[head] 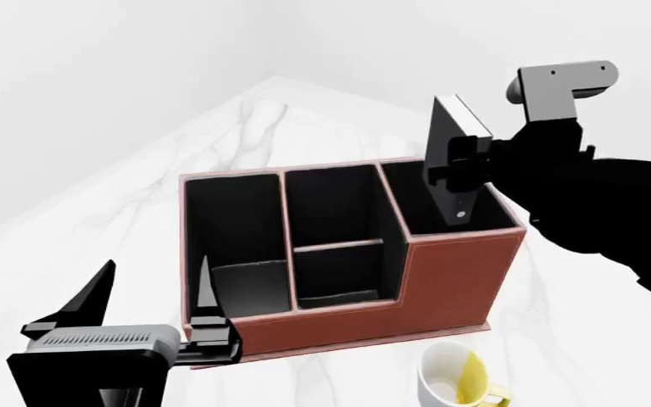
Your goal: Pick up the book and place it in the right compartment of the caddy.
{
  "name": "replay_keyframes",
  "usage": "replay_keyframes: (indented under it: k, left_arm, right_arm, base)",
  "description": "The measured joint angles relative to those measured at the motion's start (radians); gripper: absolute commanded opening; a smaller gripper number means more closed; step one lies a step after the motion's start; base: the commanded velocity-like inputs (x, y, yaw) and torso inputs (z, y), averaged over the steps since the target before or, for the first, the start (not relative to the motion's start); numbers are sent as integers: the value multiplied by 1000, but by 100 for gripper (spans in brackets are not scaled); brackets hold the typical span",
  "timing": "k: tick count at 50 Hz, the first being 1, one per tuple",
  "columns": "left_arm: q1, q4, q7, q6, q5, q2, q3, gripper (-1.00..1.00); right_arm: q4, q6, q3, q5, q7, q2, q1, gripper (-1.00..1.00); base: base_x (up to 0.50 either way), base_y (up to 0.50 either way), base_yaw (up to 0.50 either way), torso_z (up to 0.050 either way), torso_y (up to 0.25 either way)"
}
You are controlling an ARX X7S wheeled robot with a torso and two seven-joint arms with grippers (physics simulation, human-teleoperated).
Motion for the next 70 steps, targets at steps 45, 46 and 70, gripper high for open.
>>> replay_keyframes:
  k: [45,46,70]
  left_arm:
    - [-4,-8,-8,8,-3,-7,10,100]
    - [-4,-8,-8,8,-3,-7,11,100]
    - [-4,-11,-12,15,-5,-12,13,100]
  right_arm:
    - [43,-65,-22,-33,-36,2,-72,-100]
    - [44,-66,-23,-34,-37,1,-73,-100]
    - [67,-100,-35,-52,-55,-1,-108,-100]
  base:
    - [0,0,0,0,1]
    - [0,0,0,0,11]
    - [0,0,0,0,1]
